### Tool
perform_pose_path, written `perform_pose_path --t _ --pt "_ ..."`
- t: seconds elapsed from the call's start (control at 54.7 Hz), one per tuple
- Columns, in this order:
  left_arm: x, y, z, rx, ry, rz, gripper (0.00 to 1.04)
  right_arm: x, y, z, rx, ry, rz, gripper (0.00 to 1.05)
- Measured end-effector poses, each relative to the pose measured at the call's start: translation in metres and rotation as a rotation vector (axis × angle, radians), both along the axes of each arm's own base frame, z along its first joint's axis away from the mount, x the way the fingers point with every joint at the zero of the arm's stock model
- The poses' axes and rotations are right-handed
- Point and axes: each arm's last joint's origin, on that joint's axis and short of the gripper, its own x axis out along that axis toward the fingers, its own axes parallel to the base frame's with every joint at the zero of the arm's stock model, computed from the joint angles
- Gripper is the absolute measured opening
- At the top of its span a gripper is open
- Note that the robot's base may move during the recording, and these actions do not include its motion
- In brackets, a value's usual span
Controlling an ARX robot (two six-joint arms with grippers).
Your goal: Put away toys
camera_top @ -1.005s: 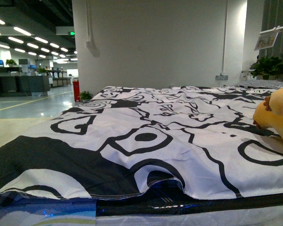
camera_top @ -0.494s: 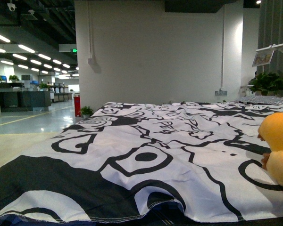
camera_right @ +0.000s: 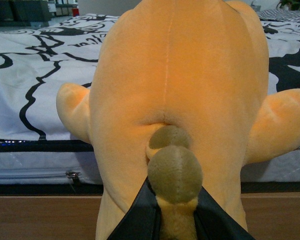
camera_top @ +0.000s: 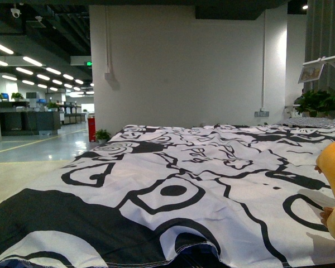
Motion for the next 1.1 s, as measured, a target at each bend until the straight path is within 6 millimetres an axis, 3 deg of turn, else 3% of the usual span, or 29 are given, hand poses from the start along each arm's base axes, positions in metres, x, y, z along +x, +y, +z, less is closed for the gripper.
perform_pose_path --t 0.384,1.097 --pt "0.000 0.000 0.000 0.000 0.000 0.000 0.99 -0.010 0.000 -0.013 0.000 -0.005 0.000 0.09" --pt "0.000 0.000 0.000 0.000 0.000 0.000 0.99 -0.029 0.000 -0.017 0.000 -0.001 -0.003 0.09"
